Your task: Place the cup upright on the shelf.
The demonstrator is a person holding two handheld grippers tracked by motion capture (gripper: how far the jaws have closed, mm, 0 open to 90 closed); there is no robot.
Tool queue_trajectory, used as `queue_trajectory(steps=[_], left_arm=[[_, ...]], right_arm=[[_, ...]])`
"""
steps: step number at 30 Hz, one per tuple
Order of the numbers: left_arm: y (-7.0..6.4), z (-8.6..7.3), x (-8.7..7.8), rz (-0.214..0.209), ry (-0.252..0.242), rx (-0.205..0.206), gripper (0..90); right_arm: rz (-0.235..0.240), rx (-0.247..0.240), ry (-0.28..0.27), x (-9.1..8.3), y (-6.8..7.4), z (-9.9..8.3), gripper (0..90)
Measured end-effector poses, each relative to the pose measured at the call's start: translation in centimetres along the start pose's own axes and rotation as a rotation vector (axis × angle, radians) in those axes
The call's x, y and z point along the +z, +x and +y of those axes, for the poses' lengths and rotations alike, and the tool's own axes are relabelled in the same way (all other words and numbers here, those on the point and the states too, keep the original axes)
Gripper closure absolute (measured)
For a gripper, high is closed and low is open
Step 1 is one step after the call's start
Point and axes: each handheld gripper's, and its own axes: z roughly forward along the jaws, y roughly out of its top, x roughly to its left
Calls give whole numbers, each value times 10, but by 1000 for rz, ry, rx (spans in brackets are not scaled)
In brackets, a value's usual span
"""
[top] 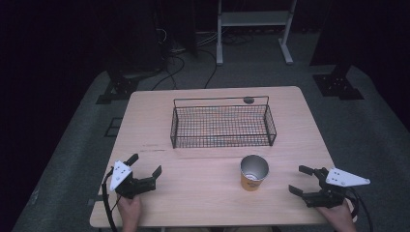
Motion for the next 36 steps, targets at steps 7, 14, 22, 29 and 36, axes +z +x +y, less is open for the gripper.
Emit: queue_trajectory(steps=[7,14,22,29,36], left_arm=[[0,0,0,1,0,-5,0],[-1,0,-1,-11,-4,1,0],[-1,0,0,-11,-4,2,0],[-1,0,-1,-9,-3,4,0],[-1,0,-1,-7,-4,4,0]], right_arm=[[6,4,-6,0,-1,1,131],[20,-15,-9,0,5,6,131],[65,-26,-35,6,15,15,130],[67,-29,-25,10,18,17,129],[74,-38,-19,14,21,19,115]])
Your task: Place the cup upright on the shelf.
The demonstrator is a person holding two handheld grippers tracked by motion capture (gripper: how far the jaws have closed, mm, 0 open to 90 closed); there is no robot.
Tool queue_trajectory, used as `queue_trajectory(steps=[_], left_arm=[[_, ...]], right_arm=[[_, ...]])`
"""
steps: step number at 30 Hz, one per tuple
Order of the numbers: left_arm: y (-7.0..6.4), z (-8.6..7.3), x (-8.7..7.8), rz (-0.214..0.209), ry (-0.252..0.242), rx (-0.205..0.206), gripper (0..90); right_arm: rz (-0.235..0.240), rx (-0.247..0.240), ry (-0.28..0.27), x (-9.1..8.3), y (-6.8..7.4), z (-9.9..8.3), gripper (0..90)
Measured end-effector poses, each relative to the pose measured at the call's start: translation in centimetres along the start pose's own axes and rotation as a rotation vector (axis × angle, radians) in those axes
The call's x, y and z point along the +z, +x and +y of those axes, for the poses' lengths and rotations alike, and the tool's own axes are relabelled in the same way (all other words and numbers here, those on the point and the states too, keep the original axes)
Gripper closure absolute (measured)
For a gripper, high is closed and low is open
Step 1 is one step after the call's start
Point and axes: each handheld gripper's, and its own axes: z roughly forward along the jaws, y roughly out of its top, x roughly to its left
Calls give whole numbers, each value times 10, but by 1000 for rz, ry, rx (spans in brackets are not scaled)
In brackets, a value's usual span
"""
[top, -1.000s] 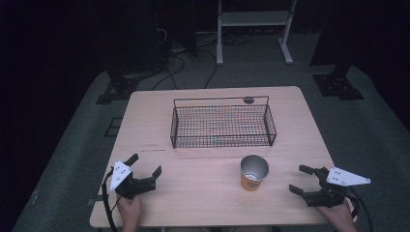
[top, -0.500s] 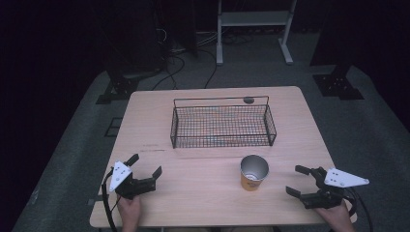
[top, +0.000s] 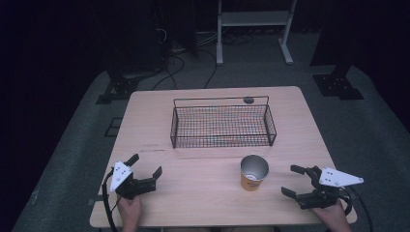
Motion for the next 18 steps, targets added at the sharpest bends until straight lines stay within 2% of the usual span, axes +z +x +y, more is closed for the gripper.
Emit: queue_trajectory(steps=[7,11,18], left_arm=[[0,0,0,1,-1,0,0],[0,0,0,2,0,1,0],[0,0,0,3,-3,0,0]], right_arm=[[0,2,8,5,2,2,84],[-2,7,24,11,4,3,22],[9,4,34,19,6,5,1]])
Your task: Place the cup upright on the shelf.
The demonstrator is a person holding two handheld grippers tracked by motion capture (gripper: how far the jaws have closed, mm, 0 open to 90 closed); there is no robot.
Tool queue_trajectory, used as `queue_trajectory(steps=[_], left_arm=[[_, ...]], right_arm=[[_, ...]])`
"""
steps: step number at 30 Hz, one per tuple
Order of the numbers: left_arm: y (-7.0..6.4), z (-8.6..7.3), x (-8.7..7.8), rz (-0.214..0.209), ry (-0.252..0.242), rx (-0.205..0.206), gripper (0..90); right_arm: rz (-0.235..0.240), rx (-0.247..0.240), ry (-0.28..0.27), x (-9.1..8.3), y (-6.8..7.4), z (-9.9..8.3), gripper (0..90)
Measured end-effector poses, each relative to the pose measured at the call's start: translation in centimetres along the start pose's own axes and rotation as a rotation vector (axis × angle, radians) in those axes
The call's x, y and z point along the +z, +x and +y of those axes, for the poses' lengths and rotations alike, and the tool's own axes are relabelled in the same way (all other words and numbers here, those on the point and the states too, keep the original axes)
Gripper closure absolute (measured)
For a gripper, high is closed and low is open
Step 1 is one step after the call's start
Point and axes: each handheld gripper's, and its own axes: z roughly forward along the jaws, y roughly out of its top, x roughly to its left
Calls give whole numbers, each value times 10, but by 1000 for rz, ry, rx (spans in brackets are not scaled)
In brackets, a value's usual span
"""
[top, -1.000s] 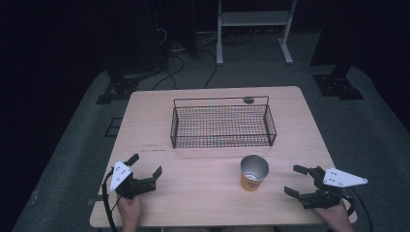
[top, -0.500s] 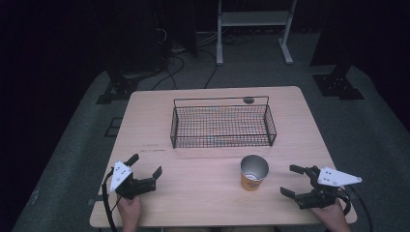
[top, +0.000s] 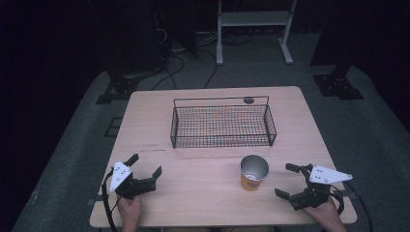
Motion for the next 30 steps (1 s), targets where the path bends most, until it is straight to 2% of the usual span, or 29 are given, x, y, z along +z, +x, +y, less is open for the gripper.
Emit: queue_trajectory(steps=[19,26,30], left_arm=[[0,0,-1,4,0,3,0],[0,0,0,5,0,3,0],[0,0,-1,4,0,4,0]], right_arm=[[7,-13,-1,15,2,5,0],[30,-21,16,29,4,12,0],[49,-20,2,37,6,17,0]])
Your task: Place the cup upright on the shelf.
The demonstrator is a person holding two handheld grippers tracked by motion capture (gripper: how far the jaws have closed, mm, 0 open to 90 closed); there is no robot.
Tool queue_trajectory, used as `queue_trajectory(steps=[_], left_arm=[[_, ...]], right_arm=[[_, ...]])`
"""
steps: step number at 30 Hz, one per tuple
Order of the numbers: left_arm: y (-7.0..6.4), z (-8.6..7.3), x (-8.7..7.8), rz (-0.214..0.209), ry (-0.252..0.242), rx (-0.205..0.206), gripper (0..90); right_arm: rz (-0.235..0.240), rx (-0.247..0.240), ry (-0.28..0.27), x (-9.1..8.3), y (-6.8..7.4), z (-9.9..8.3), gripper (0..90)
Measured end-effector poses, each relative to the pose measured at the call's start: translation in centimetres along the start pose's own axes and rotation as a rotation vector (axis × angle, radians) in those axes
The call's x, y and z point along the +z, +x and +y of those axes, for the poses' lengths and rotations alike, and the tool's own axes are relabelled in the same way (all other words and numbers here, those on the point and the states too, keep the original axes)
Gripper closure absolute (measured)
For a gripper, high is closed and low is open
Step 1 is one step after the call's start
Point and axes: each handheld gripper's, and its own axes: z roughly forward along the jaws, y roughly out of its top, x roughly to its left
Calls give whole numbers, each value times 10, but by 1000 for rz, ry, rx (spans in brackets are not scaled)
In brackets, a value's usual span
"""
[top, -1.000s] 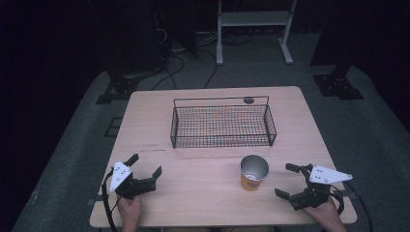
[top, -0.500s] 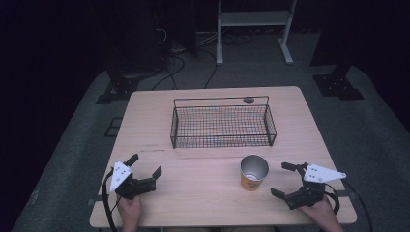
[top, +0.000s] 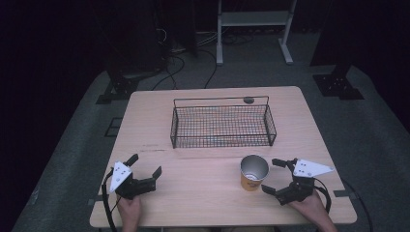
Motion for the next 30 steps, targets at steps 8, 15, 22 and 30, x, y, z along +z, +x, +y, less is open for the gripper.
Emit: queue_trajectory(steps=[8,15,22,30], left_arm=[[0,0,0,-1,0,2,0],[0,0,0,0,0,4,0],[0,0,0,-3,0,6,0],[-1,0,0,-3,0,7,0]], right_arm=[[20,-10,9,12,3,4,0],[27,-22,15,20,6,13,0],[37,-23,25,30,6,15,0],[30,-16,16,39,4,15,0]])
